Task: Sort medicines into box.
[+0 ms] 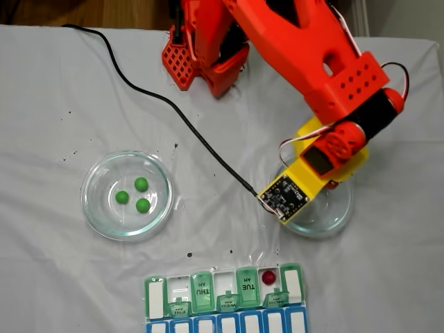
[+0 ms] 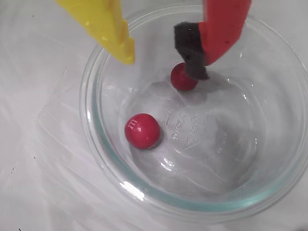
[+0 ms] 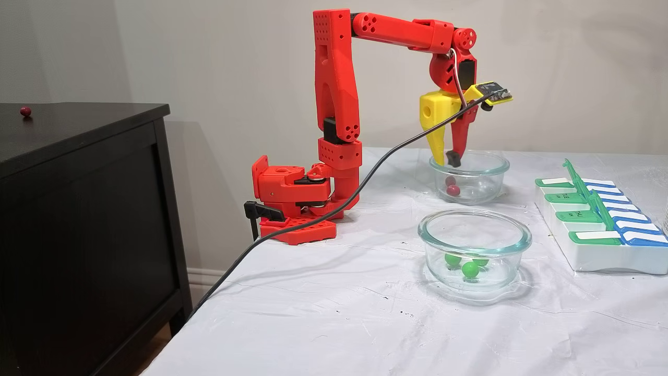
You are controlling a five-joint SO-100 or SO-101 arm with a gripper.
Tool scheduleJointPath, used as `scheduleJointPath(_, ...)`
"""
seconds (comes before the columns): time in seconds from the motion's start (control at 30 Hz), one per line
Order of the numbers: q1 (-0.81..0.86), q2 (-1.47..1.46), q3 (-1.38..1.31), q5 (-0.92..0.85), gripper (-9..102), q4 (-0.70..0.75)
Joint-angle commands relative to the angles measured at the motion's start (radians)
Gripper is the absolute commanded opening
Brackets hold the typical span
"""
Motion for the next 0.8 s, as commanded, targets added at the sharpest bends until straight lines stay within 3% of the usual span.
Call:
scheduleJointPath(0.0,0.000,0.000,0.003,0.011,25,-0.037)
scheduleJointPath(0.43,-0.057,-0.098,0.032,0.066,31,-0.080)
scheduleJointPath(0.77,-0.179,-0.043,0.034,0.173,33,-0.018)
